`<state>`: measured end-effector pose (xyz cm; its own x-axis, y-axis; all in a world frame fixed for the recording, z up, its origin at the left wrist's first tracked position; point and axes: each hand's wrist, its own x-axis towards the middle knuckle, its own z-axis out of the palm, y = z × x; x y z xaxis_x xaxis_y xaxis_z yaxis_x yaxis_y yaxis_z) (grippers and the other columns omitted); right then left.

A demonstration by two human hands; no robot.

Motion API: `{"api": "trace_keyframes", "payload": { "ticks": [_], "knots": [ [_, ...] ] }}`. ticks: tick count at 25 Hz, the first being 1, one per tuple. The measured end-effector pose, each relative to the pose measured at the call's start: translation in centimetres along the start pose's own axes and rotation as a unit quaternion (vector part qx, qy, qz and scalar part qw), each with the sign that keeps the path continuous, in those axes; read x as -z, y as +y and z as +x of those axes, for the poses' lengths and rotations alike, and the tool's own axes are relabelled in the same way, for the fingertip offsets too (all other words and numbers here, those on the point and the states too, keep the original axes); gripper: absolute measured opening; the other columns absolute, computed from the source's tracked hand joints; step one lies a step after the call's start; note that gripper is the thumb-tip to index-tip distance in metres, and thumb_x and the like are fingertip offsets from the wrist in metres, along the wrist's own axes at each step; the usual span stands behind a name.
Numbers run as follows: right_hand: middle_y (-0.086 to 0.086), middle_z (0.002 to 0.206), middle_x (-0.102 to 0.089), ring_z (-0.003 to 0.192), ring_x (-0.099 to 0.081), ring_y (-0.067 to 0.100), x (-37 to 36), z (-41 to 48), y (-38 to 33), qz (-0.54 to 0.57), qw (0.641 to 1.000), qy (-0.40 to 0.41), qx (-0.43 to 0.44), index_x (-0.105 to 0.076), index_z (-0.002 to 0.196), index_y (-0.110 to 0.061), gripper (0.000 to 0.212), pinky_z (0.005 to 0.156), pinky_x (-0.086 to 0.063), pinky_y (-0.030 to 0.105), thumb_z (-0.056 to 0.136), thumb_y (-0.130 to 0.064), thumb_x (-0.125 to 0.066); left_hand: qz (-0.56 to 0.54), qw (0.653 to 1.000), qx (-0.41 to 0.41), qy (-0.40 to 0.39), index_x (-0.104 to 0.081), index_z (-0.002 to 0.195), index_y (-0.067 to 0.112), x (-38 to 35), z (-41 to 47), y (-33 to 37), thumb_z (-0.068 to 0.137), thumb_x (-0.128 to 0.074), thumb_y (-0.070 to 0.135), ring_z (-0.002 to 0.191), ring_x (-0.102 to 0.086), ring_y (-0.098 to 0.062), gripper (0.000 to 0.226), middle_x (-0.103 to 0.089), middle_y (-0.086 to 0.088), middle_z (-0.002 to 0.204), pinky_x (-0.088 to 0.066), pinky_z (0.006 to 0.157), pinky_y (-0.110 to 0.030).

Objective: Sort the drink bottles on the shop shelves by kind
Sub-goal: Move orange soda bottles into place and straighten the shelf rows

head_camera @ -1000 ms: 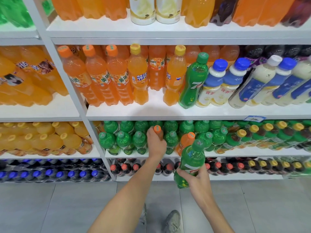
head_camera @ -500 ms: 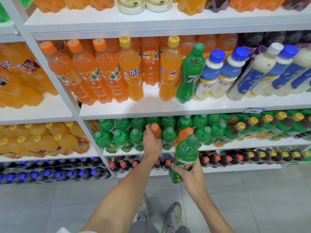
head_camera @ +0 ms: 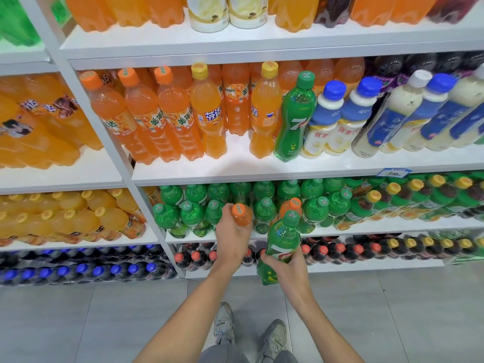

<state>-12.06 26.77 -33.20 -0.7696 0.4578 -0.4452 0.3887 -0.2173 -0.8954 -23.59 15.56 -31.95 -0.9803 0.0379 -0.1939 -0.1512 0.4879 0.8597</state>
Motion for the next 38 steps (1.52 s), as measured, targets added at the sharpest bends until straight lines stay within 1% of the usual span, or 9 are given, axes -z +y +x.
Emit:
{"api": "trace_keyframes", "payload": {
  "ticks": [5,9,14,18,22,27,30,34,38],
  "knots": [
    [-0.004,0.102,-0.076,0.094,-0.072,0.016,-1.5,0.6,-0.2,-0.003,1.000,-0.006,0.004,-0.062,0.119,-0.023,0.051,0.084,-0.058,0.035,0.076,-0.011,-0.087,-0.068,0.996,0.005,0.049,-0.062,0.114,0.023,3.1,-2.6,-0.2,0.071,-0.092,0.013,0.082,-0.066,0.005,0.053,-0.071,0.014,0.094,-0.046,0.072,-0.007],
    [0.002,0.103,-0.075,0.096,-0.071,0.022,-2.9,2.0,0.1,0.004,1.000,0.001,-0.002,-0.060,0.122,-0.021,0.054,0.081,-0.058,0.033,0.077,-0.005,-0.084,-0.145,0.986,0.052,0.069,-0.063,0.127,0.024,4.9,-2.4,-1.4,0.071,-0.093,0.013,0.098,-0.068,-0.004,0.065,-0.072,0.008,0.112,-0.059,0.082,-0.023],
    [-0.002,0.105,-0.075,0.095,-0.071,0.014,-4.9,3.2,0.3,-0.040,0.999,0.009,0.027,-0.062,0.125,-0.018,0.058,0.086,-0.058,0.032,0.074,-0.009,-0.088,-0.203,0.978,0.043,0.020,-0.067,0.127,0.022,7.1,-1.9,-0.9,0.075,-0.089,0.005,0.093,-0.073,-0.006,0.060,-0.077,0.009,0.104,-0.058,0.076,-0.018],
    [-0.010,0.102,-0.073,0.090,-0.066,-0.001,-7.1,3.2,0.3,-0.087,0.994,0.050,0.043,-0.062,0.117,-0.023,0.054,0.075,-0.049,0.014,0.071,-0.012,-0.089,-0.200,0.979,0.000,-0.032,-0.069,0.121,0.023,9.8,-1.4,-1.0,0.078,-0.090,0.012,0.101,-0.073,-0.017,0.049,-0.077,0.003,0.108,-0.059,0.091,-0.034],
    [-0.005,0.097,-0.074,0.087,-0.068,0.016,-9.5,3.4,1.6,-0.117,0.986,0.108,0.040,-0.064,0.106,-0.018,0.044,0.070,-0.048,0.020,0.070,-0.011,-0.089,-0.198,0.978,-0.020,-0.055,-0.070,0.119,0.023,12.6,-1.5,-2.2,0.077,-0.089,0.010,0.100,-0.073,-0.016,0.047,-0.078,0.003,0.107,-0.060,0.088,-0.028],
    [0.003,0.091,-0.075,0.084,-0.070,0.021,-12.2,4.9,2.4,-0.146,0.975,0.162,0.048,-0.071,0.097,-0.011,0.037,0.066,-0.054,0.023,0.066,-0.011,-0.091,-0.182,0.980,-0.020,-0.076,-0.067,0.124,0.024,15.0,-0.7,-4.3,0.075,-0.091,0.011,0.099,-0.073,-0.007,0.057,-0.077,0.009,0.109,-0.059,0.082,-0.019],
    [0.003,0.093,-0.074,0.085,-0.068,0.022,-13.3,6.5,2.6,-0.131,0.973,0.189,0.020,-0.072,0.103,-0.010,0.042,0.066,-0.047,0.021,0.066,-0.016,-0.091,-0.175,0.982,-0.022,-0.075,-0.067,0.126,0.021,15.1,-0.1,-4.9,0.073,-0.092,0.010,0.096,-0.073,-0.006,0.059,-0.077,0.008,0.109,-0.058,0.078,-0.016],
    [0.007,0.104,-0.074,0.091,-0.068,0.025,-14.1,7.8,3.2,-0.131,0.970,0.203,0.013,-0.066,0.113,-0.010,0.052,0.081,-0.057,0.034,0.068,-0.015,-0.091,-0.184,0.979,-0.028,-0.086,-0.069,0.121,0.018,15.1,0.4,-5.4,0.074,-0.090,0.005,0.094,-0.074,-0.013,0.053,-0.078,0.004,0.104,-0.060,0.080,-0.023],
    [0.014,0.111,-0.072,0.096,-0.066,0.029,-14.4,8.5,3.9,-0.169,0.964,0.202,0.035,-0.060,0.124,-0.005,0.056,0.080,-0.052,0.029,0.075,-0.013,-0.087,-0.189,0.978,-0.024,-0.089,-0.069,0.120,0.018,14.9,0.3,-5.9,0.075,-0.090,0.004,0.096,-0.074,-0.017,0.052,-0.078,0.002,0.104,-0.061,0.084,-0.029]
  ]
}}
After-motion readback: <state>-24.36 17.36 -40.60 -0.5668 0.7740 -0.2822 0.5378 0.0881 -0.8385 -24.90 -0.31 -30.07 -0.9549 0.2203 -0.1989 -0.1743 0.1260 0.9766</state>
